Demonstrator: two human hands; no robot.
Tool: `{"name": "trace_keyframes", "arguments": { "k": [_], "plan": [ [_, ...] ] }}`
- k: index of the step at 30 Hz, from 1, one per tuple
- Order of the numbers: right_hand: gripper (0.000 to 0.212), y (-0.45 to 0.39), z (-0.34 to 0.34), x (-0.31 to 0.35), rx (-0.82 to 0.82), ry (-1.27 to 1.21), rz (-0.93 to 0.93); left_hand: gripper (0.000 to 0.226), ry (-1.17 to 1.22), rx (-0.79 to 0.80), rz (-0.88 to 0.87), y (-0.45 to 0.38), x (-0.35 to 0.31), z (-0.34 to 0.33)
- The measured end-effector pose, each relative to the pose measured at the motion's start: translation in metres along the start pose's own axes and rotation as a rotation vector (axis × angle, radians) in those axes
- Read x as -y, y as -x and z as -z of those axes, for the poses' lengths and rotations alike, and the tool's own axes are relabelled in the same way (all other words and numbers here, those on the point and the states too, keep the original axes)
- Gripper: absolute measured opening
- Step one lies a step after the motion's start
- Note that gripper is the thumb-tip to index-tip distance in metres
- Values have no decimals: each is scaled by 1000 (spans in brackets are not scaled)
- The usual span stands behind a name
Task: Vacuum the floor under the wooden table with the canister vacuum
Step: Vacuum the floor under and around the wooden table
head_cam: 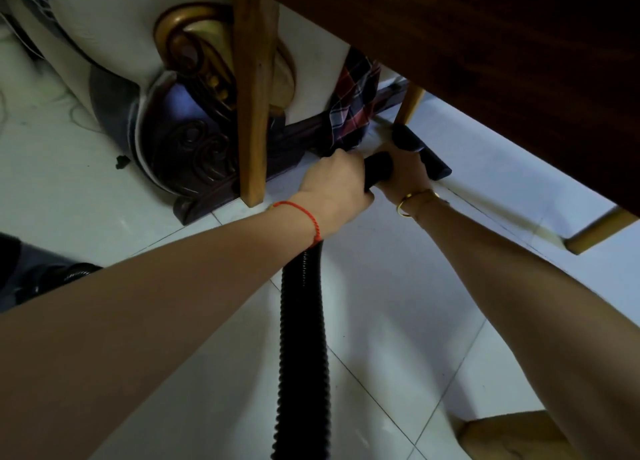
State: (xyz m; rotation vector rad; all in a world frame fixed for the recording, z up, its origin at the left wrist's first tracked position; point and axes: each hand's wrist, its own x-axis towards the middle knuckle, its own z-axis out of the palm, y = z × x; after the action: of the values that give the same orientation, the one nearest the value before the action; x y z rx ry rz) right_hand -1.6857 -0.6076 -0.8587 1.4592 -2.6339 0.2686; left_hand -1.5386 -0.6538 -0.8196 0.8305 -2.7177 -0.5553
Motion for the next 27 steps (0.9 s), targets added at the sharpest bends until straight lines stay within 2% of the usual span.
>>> {"name": "trace_keyframes", "arguments": {
  "k": [4,9,11,16,27],
  "plan": [
    [17,15,1,26,-21,-226,-1,38,-57,28,-5,24,14,18],
    [16,40,8,62,36,-292,-24,39,-71,42,-6,62,32,37],
    [14,53,9,76,30,-297,-8,38,-69,48,-2,80,40,45],
    [31,85,18,119,51,-244,24,41,-62,49,16,124,62,68],
    [31,147,33,213,-3,-158,71,29,-60,26,11,218,115,121]
  ]
}}
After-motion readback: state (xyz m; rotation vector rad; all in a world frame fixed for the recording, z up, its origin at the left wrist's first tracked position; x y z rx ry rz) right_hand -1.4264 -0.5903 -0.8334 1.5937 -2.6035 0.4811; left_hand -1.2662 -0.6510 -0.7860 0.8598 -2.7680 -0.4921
